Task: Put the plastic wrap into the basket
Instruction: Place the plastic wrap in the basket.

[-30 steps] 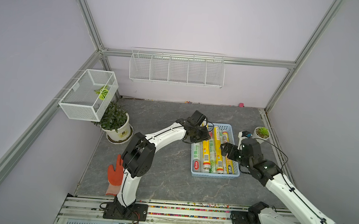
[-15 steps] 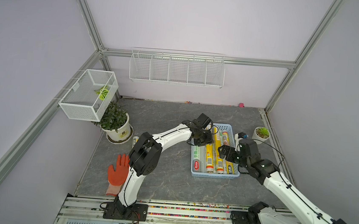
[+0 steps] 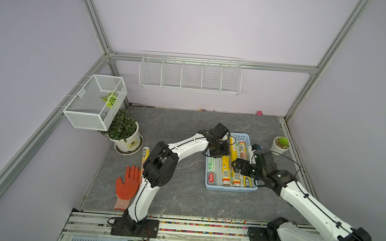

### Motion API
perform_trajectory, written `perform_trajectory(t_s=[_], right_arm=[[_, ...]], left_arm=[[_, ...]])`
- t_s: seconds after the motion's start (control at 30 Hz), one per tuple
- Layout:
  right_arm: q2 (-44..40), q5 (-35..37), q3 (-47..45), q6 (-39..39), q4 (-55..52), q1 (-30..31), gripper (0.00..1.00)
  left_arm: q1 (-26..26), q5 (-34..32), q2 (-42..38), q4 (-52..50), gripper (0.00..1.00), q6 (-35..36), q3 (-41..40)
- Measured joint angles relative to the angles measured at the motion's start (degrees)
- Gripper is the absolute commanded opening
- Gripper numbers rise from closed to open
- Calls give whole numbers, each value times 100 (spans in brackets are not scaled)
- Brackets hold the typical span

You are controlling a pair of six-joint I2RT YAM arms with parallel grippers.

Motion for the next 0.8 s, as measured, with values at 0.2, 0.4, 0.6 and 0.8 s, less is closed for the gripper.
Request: perform_trajectory(t_s=[0.2,0.4,0.6,0.8], right_arm=[[2,-2,2,-20,-2,0,98],[11,-4,7,-24,-2,0,98],[9,-20,13,-22,0,0,98],[9,-42,15,-22,2,0,98]], left_arm=[[-17,-35,13,-136,35,7,0],[-33,-90,13,-142,47,11,0],[-55,-144,11,-133,51,11,0],[-85,-214,-98,-125,58,-4,-42]])
